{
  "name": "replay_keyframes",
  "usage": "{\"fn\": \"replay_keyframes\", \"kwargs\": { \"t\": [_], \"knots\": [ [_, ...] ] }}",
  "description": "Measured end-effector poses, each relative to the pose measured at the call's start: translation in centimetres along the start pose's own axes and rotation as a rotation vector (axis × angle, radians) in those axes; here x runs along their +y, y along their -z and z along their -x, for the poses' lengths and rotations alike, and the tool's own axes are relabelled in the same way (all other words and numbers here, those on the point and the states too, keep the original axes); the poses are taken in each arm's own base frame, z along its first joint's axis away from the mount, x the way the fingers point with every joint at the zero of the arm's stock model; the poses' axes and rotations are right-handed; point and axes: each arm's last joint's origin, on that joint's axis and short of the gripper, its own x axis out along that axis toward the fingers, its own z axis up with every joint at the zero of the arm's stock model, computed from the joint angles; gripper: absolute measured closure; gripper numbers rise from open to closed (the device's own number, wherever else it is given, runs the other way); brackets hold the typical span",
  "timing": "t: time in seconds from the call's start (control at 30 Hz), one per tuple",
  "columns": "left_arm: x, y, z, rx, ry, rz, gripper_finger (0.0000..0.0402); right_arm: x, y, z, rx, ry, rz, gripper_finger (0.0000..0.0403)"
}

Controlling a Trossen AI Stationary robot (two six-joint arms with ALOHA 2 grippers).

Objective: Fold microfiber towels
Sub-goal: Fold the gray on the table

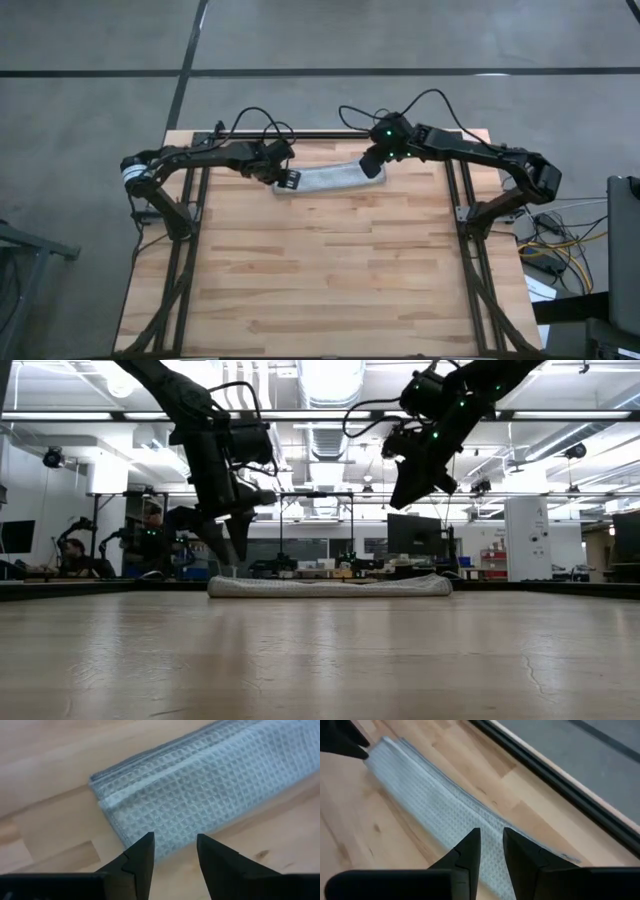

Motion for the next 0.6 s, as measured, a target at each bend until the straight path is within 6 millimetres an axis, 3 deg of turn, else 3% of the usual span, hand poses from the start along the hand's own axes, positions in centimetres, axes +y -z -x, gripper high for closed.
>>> {"fn": "replay_keyframes", "kwargs": {
  "t": [0.6],
  "knots": [
    [0.9,0.5,0.1,0.0,-0.145,0.097,0.0252,-0.4,1.8,-0.8,0.057,0.014,0.01,0.0319]
  ]
}}
